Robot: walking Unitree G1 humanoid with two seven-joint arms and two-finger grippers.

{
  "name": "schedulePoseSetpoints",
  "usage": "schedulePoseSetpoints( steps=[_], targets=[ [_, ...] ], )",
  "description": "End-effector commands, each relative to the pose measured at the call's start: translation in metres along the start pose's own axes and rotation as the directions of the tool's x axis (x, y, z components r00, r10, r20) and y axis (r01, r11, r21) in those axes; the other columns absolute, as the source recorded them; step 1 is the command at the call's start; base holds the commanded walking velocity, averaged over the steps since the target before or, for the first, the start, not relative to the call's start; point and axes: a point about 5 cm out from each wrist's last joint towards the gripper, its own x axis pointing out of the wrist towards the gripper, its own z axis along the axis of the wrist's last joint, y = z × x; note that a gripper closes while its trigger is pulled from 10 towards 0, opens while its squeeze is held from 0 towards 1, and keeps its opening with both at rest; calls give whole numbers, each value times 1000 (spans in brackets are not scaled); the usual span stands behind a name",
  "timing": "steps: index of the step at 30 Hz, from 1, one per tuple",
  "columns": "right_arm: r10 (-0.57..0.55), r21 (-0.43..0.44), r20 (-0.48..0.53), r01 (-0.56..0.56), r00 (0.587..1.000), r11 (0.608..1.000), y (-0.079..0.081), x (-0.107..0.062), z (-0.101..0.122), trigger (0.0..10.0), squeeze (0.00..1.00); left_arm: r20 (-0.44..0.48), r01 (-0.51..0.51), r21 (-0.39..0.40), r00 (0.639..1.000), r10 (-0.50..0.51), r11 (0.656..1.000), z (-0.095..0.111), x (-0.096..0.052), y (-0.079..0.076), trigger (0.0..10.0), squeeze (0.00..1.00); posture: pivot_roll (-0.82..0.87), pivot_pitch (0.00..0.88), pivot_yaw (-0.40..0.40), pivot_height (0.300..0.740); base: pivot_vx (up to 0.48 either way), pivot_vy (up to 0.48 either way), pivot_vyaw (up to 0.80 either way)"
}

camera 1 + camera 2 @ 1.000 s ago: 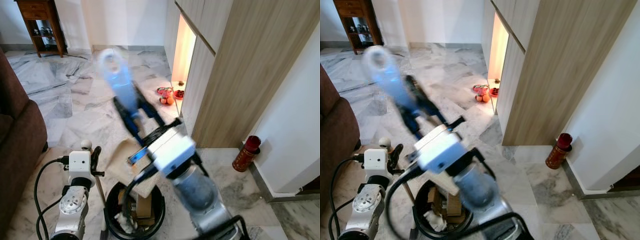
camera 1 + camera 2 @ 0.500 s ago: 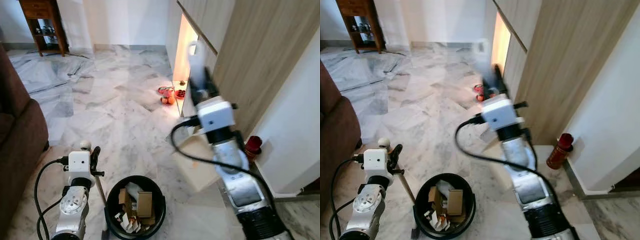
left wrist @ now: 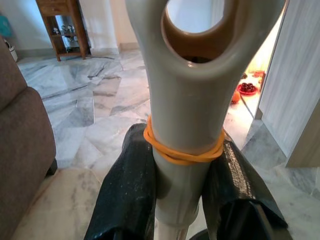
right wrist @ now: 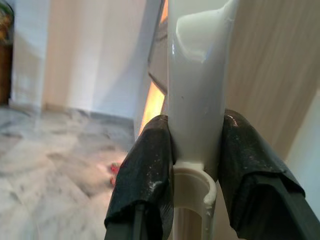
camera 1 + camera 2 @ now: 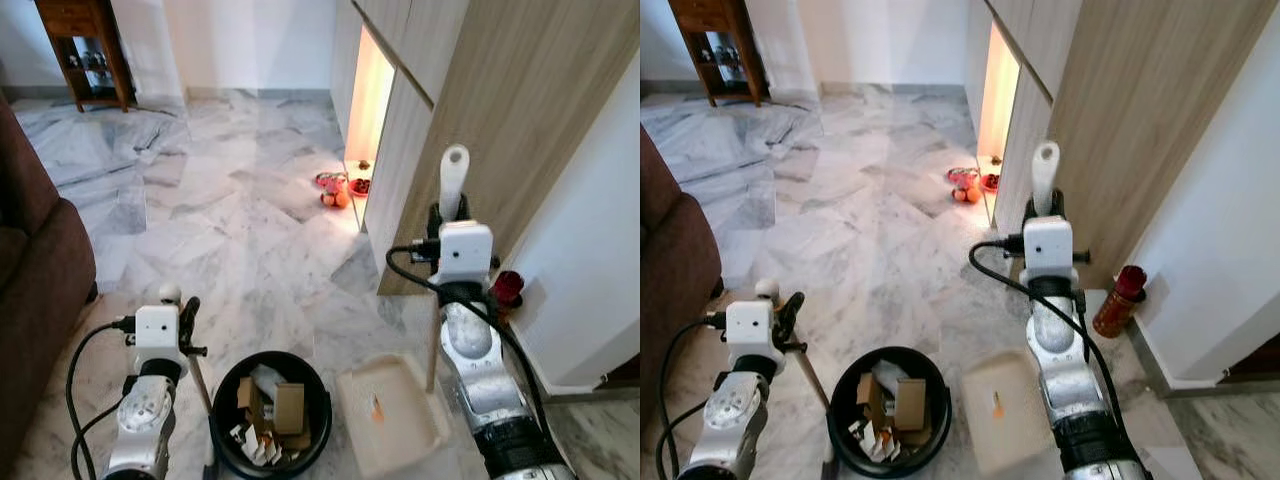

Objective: Sweep floor

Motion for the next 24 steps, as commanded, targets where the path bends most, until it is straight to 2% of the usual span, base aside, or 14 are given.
schedulePoseSetpoints(
  steps=[1,8,12,14,24],
  targets=[
    [-11,-41,80,14,997,999,-6,7,10,10000,0,57,2,3,998,-2,1000,10,3,3,10000,0,34,0,-43,740,0,0,0],
    [-48,-57,-1,48,999,997,-8,1,-13,10000,0,56,15,4,998,-15,1000,9,0,2,10000,0,32,0,-41,740,0,0,0],
    [-117,39,-102,121,988,992,-16,-5,-32,10000,0,56,20,-3,998,-20,1000,8,-2,0,10000,0,31,0,-46,740,0,0,0],
    [-149,59,-148,159,978,986,-22,-8,-42,10000,0,53,23,-9,998,-23,1000,6,-4,-2,10000,0,27,0,-49,740,0,0,0],
    [-171,81,-229,194,958,978,-28,-17,-64,10000,0,47,31,-20,998,-30,999,5,-7,-4,10000,0,32,0,-56,740,0,0,0]
  ],
)
